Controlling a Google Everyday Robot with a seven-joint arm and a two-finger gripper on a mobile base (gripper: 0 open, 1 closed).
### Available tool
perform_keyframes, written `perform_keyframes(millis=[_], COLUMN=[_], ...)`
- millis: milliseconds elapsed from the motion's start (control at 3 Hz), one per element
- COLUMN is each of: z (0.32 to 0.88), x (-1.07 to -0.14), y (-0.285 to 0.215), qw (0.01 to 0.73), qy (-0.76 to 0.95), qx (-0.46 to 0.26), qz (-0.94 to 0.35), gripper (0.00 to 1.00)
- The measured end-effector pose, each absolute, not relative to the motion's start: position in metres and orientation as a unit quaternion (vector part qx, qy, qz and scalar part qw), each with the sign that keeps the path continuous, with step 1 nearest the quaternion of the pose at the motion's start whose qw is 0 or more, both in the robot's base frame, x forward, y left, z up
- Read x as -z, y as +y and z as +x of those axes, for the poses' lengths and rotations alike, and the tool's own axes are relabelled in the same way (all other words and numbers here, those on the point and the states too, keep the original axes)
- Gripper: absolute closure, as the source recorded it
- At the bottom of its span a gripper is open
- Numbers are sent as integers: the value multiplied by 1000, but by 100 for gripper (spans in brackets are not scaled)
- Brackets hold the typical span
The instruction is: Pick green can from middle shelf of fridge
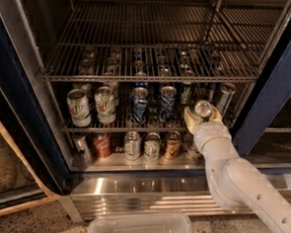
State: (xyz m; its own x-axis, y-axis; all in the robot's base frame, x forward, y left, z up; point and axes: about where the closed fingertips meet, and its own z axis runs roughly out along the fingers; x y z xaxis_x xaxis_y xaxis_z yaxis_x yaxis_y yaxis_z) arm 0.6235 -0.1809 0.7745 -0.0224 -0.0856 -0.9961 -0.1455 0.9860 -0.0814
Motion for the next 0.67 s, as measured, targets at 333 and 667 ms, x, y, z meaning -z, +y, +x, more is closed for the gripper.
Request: perform_keyframes(millis=[333,667], z=[606,588], x=[-783,-795], y=[-175,-172], qw=[696,697], qy=[711,708], qx=[-28,-33], qz=[-93,-111], gripper=[100,100])
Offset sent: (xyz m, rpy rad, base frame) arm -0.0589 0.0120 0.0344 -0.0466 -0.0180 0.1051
